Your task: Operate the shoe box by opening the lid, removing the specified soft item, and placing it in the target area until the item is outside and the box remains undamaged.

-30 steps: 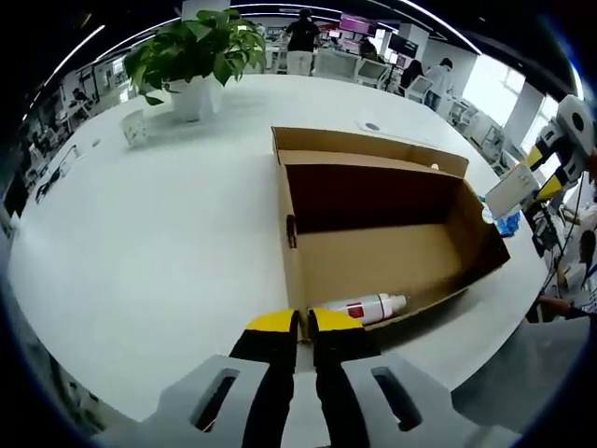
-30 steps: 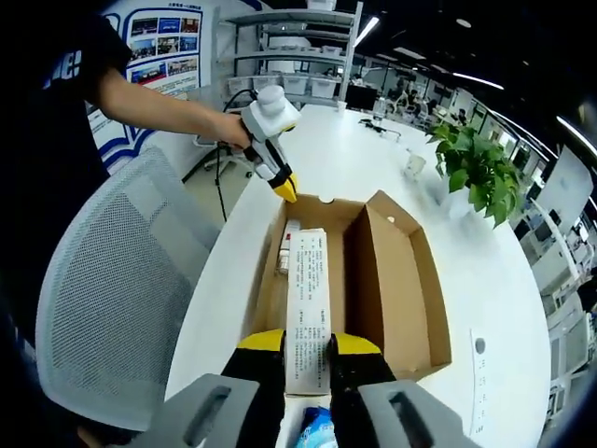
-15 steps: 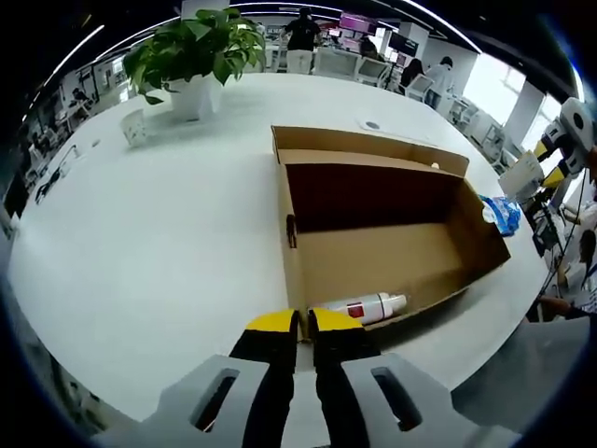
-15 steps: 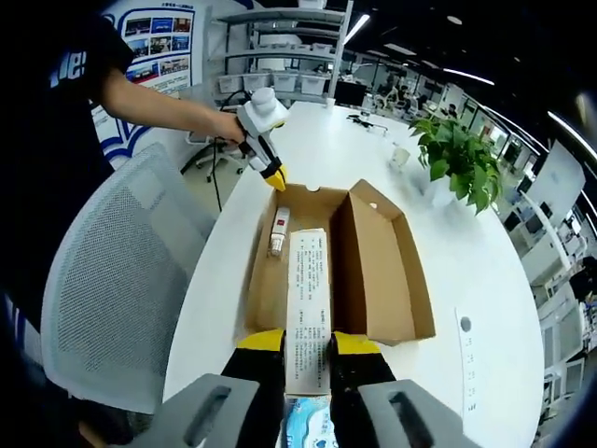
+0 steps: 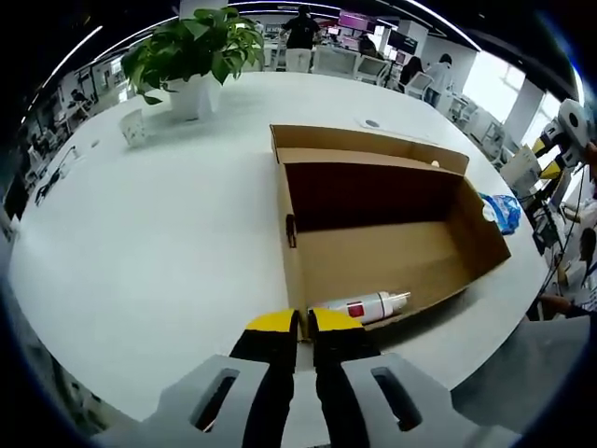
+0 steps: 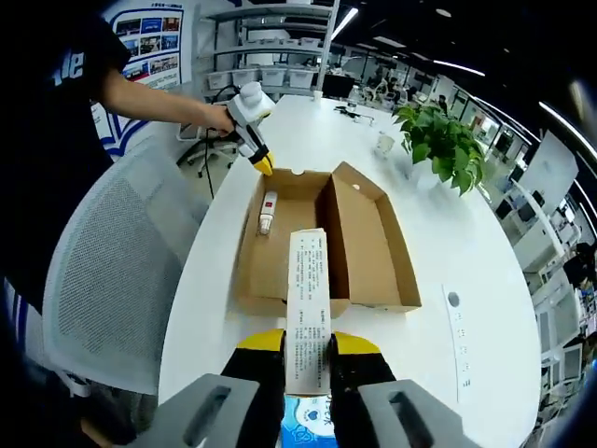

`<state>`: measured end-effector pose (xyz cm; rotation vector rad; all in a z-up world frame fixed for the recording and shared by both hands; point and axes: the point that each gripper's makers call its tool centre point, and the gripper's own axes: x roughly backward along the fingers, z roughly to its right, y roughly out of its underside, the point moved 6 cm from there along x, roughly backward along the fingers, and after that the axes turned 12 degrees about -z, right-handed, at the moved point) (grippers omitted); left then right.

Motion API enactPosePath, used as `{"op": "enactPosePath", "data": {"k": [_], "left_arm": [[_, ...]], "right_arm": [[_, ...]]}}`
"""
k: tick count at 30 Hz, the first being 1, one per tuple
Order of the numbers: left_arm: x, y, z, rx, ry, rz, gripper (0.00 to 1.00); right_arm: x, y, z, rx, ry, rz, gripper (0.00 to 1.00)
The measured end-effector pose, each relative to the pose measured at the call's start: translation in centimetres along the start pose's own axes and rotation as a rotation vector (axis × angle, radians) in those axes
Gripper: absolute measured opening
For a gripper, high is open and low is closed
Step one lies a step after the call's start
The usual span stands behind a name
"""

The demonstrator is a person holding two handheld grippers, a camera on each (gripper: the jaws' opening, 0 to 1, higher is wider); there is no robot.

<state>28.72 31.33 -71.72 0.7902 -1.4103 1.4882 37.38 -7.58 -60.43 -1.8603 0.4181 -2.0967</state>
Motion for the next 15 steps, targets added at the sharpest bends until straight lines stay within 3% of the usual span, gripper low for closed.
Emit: {"op": "enactPosePath", "data": {"k": [15], "left_arm": [[0.0,-0.2,-0.1,-0.006,0.004,-0.007,0.03]], "right_arm": [[0.5,4.5,1.7,-0.049,0.020,-0.056,0.12]]}}
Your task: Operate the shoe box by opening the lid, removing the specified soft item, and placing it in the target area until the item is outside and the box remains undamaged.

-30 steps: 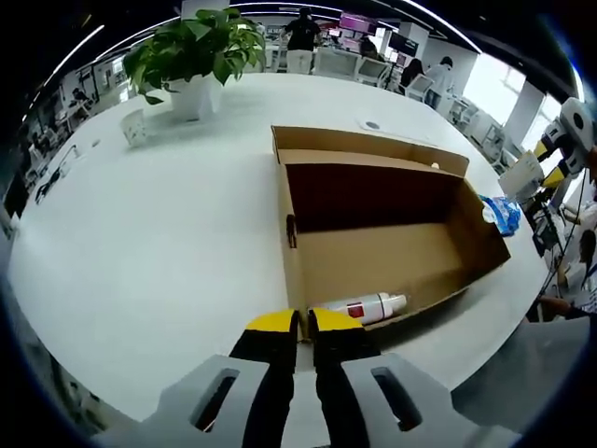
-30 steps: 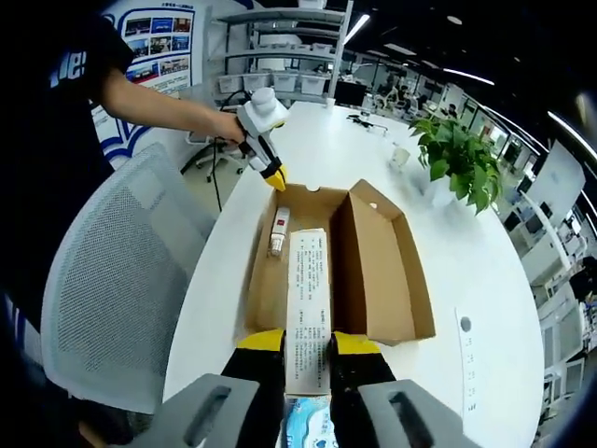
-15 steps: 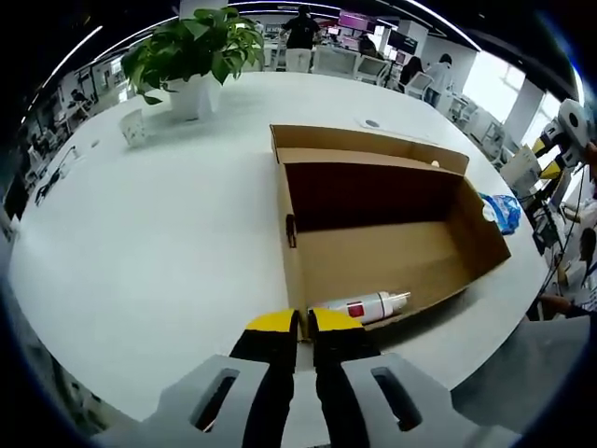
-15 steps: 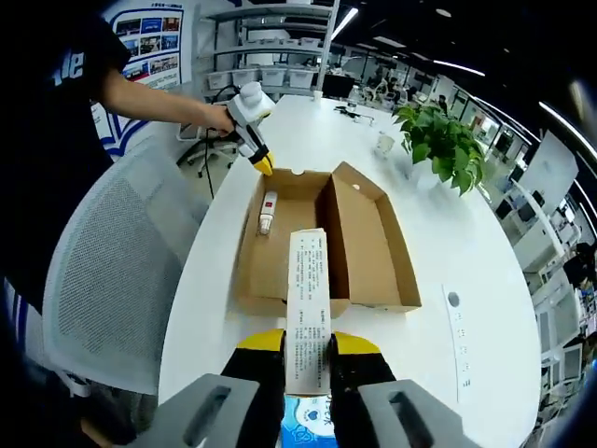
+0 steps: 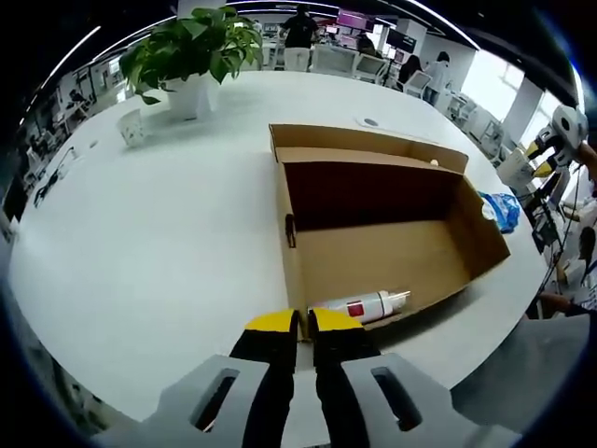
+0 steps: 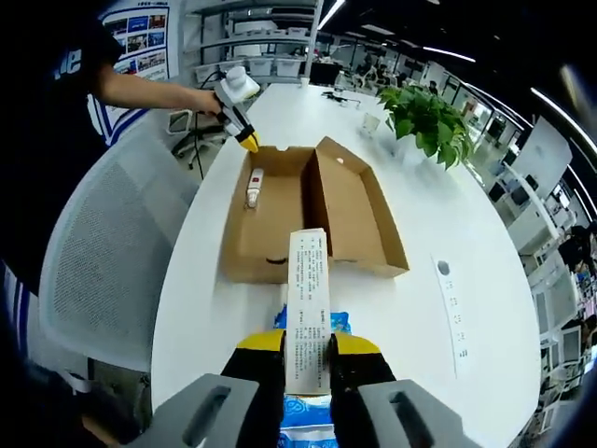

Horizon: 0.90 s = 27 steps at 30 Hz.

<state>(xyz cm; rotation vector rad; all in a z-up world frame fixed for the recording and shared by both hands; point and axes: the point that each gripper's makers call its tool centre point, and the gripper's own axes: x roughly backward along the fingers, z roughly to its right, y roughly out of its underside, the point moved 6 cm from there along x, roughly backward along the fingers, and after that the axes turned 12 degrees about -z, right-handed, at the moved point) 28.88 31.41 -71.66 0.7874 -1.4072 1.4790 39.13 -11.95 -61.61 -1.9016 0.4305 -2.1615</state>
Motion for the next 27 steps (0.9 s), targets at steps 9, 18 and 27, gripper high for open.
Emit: {"op": "enactPosePath", "data": {"k": [9,18,27], "left_arm": [[-0.1,-0.1,-0.1,-0.001,0.006,-0.001,0.03],[-0.1,-0.1,-0.1,-0.006,0.011,-0.003,0.03],[-0.1,-0.1,-0.1,-0.021,0.013,-0.006,0.03]], "right_arm": [[-0.1,2.9,1.1,-0.039,0.010,-0.030,0.12],[-0.1,5.2,1.9,-0.067,0.019,-0.056,0.13],[-0.2,7.6,2.4,-0.071,0.029,-0.098,0.13]]}}
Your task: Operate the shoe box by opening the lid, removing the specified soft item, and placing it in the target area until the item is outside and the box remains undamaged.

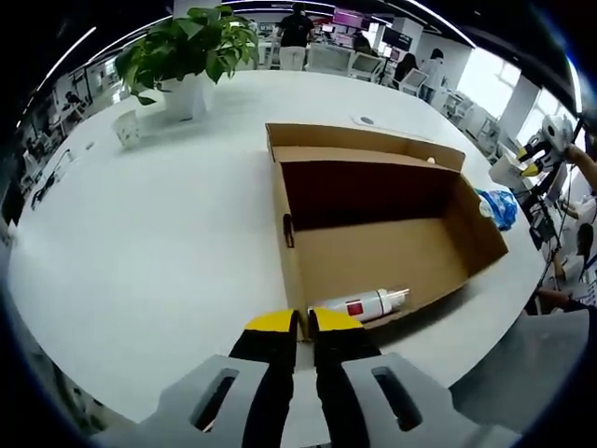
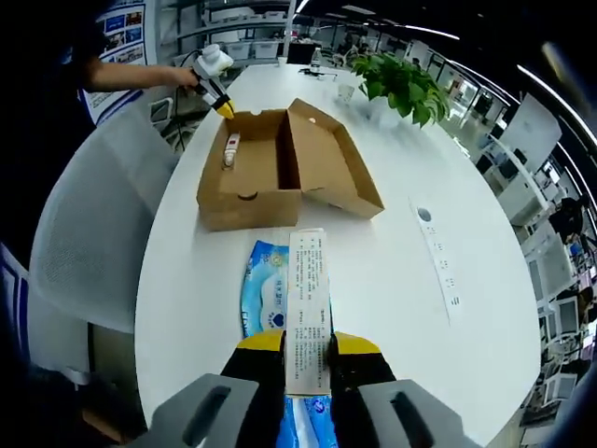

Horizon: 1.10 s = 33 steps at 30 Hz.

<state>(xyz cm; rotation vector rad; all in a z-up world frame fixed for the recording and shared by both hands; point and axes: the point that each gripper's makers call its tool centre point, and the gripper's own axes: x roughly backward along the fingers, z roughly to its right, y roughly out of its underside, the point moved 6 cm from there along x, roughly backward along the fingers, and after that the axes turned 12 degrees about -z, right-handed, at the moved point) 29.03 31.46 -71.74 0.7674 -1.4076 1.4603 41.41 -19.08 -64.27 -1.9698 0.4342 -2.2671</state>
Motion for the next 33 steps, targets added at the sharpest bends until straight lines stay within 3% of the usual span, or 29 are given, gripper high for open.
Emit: {"op": "enactPosePath", "data": {"k": [33], "left_arm": [[-0.1,-0.1,0.1,-0.015,-0.010,-0.004,0.04]], "right_arm": [[-2.4,7.9,4.0,-0.026,0.023,-0.136,0.13]]}}
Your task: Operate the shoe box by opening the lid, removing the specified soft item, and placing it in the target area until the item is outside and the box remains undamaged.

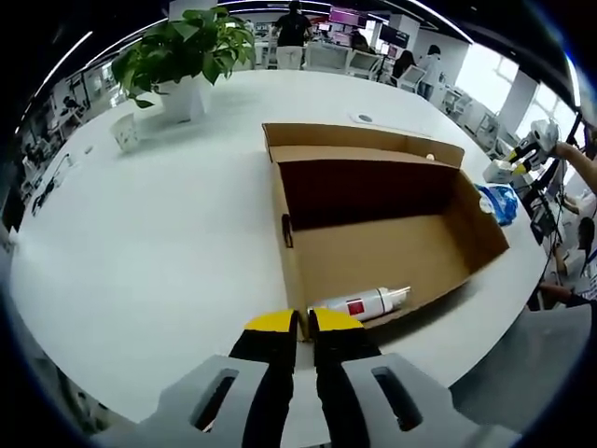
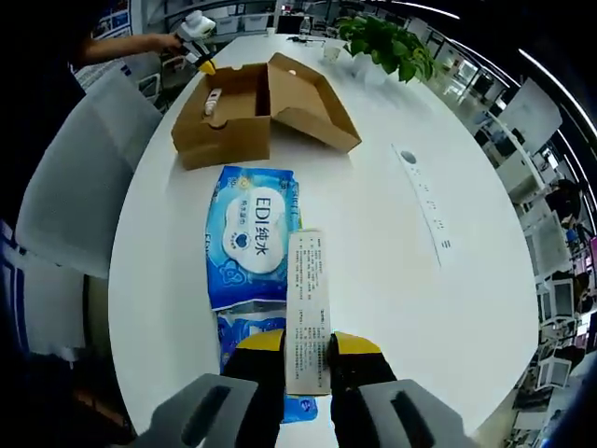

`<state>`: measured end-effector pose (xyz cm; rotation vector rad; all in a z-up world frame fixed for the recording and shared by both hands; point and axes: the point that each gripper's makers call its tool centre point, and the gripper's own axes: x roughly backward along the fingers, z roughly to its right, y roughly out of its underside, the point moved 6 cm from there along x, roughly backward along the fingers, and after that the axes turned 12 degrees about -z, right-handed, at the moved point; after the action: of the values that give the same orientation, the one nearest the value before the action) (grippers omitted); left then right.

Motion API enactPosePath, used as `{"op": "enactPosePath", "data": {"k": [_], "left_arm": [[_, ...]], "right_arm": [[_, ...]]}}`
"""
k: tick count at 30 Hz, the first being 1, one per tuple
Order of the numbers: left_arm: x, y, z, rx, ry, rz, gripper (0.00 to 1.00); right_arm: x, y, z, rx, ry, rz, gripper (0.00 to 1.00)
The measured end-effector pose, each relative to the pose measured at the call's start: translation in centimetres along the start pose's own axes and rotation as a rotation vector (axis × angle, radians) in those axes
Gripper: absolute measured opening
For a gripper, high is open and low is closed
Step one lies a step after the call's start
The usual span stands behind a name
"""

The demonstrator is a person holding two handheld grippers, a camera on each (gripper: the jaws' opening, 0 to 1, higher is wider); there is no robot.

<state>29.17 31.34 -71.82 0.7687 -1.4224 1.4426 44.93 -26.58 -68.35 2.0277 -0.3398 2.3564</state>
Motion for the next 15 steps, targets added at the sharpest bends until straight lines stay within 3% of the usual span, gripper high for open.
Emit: {"op": "enactPosePath", "data": {"k": [15], "left_arm": [[-0.1,0.0,-0.1,-0.001,-0.001,-0.004,0.04]], "right_arm": [[-2.0,1.8,1.4,0.008,-0.005,-0.060,0.13]]}}
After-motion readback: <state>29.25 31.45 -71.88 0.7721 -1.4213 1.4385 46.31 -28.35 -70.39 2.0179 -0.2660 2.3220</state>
